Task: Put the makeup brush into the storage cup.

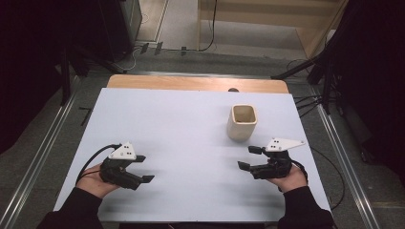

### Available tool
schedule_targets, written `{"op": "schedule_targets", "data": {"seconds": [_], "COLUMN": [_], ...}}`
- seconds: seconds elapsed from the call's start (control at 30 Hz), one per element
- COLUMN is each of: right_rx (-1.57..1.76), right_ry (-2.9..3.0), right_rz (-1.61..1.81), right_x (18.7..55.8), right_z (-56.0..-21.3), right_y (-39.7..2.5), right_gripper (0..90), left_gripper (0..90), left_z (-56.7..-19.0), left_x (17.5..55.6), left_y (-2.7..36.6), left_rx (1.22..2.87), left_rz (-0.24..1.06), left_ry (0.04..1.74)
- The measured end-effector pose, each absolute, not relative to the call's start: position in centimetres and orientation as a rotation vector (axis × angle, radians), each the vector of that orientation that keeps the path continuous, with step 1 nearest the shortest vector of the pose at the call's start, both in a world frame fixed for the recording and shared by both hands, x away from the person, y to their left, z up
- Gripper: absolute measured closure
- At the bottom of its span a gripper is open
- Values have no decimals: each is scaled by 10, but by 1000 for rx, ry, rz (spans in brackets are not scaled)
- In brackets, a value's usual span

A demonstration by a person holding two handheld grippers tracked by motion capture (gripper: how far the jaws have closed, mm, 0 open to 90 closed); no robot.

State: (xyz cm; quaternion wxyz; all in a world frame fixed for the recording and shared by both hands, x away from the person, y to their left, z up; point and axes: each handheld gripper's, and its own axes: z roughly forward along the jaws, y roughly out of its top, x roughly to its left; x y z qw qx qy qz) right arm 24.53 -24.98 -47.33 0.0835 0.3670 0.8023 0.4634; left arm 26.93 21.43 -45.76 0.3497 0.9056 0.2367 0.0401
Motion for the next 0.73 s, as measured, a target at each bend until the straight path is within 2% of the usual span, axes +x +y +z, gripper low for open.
{"op": "schedule_targets", "data": {"seconds": [0.6,0.73], "right_rx": [1081,1084], "right_ry": [2444,2472], "right_rz": [1333,1296], "right_x": [247,249], "right_z": [-477,-481], "right_y": [-247,-243], "right_gripper": [256,218], "left_gripper": [245,245], "left_z": [-458,-458], "left_x": [269,270], "left_y": [214,214], "left_rx": [2349,2352], "left_rz": [102,103], "left_ry": [610,611]}}
